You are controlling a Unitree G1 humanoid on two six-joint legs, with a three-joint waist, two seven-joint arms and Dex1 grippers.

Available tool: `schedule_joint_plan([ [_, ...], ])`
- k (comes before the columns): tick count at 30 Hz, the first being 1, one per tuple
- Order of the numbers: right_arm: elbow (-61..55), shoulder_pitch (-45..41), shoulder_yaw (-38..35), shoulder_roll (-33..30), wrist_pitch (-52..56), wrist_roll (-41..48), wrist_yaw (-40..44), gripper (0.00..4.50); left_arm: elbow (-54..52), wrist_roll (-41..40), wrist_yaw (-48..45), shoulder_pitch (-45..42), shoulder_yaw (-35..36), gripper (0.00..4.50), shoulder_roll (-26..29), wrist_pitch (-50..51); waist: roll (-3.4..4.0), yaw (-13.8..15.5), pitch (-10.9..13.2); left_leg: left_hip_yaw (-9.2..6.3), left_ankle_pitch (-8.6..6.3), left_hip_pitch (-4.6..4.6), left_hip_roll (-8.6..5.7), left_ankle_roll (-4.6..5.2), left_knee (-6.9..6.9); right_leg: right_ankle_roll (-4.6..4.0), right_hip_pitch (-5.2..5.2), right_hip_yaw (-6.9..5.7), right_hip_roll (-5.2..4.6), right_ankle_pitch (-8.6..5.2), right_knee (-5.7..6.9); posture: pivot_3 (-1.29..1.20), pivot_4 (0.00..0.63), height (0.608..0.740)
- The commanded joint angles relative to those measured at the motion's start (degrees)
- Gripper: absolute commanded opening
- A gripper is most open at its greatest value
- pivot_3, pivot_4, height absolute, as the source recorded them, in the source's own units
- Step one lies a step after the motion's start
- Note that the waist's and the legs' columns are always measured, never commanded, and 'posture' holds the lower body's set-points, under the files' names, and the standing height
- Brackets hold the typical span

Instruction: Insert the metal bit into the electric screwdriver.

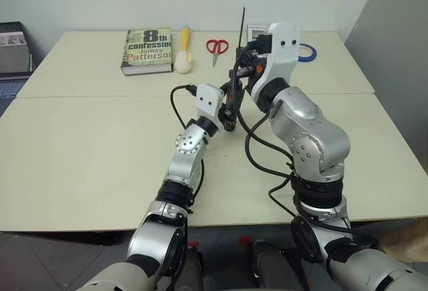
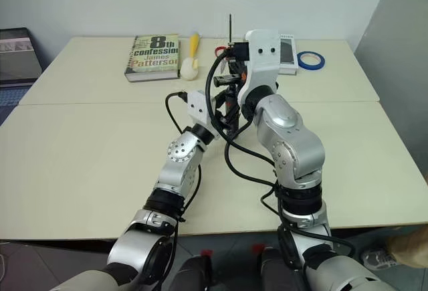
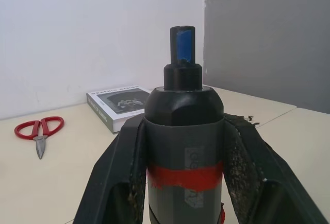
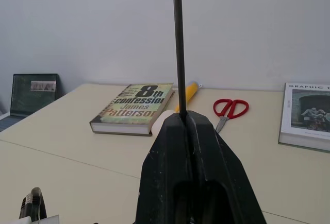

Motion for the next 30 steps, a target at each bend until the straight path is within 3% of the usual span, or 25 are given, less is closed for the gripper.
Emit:
schedule_joint_plan([
  [1, -0.8, -1.4, 0.0, 0.4, -2.5, -0.9, -0.7, 0.00, -0.5, -0.3, -0.4, -2.4, 1.3, 1.65, 0.8, -1.0, 0.00, 0.0, 0.0, 0.00, 0.00, 0.00, 0.00, 0.00, 0.00, 0.00, 0.00, 0.00, 0.00, 0.00, 0.00, 0.00, 0.150, 0.740],
  [5, 0.4, -1.4, 0.3, 0.2, -3.8, -1.4, -0.9, 0.00, -19.8, 0.4, 0.6, 9.8, -2.1, 1.65, 0.4, 3.0, 0.01, -0.5, 0.0, 0.04, 0.00, 0.01, 0.00, 0.00, -0.03, -0.01, -0.01, 0.04, 0.00, 0.00, -0.03, 0.00, 0.150, 0.740],
  [9, 1.8, -1.6, 0.5, 0.1, -5.3, -2.2, -0.7, 0.00, -28.0, 0.9, 1.9, 13.0, -3.4, 1.65, 0.3, 8.3, 0.01, 0.4, 0.0, -0.04, 0.00, -0.01, 0.02, -0.01, -0.07, -0.31, -0.03, -0.04, -0.02, 0.11, 0.06, 0.00, 0.150, 0.740],
  [16, 0.7, -1.3, 0.7, 0.5, -4.7, -1.6, -0.3, 0.00, -32.7, 1.2, 2.9, 14.5, -4.0, 1.65, 0.3, 12.8, 0.00, 0.5, 0.0, -0.03, 0.00, -0.01, -0.02, 0.00, 0.06, 0.02, 0.03, -0.01, -0.02, -0.02, 0.02, 0.00, 0.150, 0.740],
  [30, -7.7, -0.9, -0.8, -1.3, 3.2, 2.7, 1.3, 0.00, -27.8, 1.6, 3.8, 11.2, -3.5, 1.65, 0.1, 13.7, 0.00, 0.4, 0.0, -0.04, 0.00, 0.00, -0.01, 0.00, 0.05, 0.00, 0.03, -0.02, -0.01, -0.03, 0.05, 0.00, 0.150, 0.740],
])
